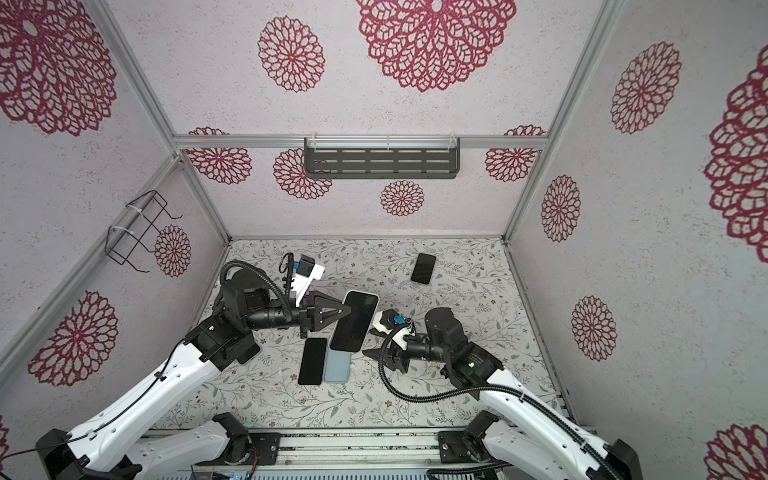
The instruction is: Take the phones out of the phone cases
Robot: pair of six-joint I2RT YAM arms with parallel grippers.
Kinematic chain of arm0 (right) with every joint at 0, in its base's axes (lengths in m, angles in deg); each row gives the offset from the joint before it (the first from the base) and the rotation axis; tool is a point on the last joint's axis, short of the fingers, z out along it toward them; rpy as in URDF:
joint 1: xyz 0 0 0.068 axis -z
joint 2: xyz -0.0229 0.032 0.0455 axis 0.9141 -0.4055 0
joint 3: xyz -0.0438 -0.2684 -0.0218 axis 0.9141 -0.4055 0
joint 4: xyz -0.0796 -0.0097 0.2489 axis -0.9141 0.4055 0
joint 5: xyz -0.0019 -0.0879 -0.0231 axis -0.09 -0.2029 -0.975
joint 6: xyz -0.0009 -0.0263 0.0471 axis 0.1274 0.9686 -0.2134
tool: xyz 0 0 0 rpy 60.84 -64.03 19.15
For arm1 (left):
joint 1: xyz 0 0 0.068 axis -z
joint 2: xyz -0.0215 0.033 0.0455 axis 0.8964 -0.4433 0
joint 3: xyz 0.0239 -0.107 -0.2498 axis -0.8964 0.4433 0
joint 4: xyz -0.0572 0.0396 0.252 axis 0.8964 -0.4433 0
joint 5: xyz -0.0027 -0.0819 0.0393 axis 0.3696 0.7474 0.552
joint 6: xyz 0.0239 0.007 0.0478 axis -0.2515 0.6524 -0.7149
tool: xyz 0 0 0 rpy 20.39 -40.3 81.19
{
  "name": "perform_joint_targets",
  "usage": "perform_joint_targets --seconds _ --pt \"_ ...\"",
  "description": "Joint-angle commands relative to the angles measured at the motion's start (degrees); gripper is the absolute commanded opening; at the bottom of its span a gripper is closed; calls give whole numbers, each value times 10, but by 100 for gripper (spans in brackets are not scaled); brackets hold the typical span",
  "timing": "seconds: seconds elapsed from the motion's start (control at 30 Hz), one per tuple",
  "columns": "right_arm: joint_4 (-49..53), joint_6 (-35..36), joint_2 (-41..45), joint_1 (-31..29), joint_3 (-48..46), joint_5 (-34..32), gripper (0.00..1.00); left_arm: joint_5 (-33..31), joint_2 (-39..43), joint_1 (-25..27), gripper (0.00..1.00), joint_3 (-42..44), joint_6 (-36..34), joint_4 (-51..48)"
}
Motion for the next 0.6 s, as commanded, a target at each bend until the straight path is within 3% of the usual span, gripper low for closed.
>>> perform_joint_targets --seconds 0.0,0.57 --pt "-6 15 3 -3 19 48 53 16 5 -5 0 -2 3 64" --pt "-10 8 -20 -3 37 63 35 10 -1 -6 0 23 17 107"
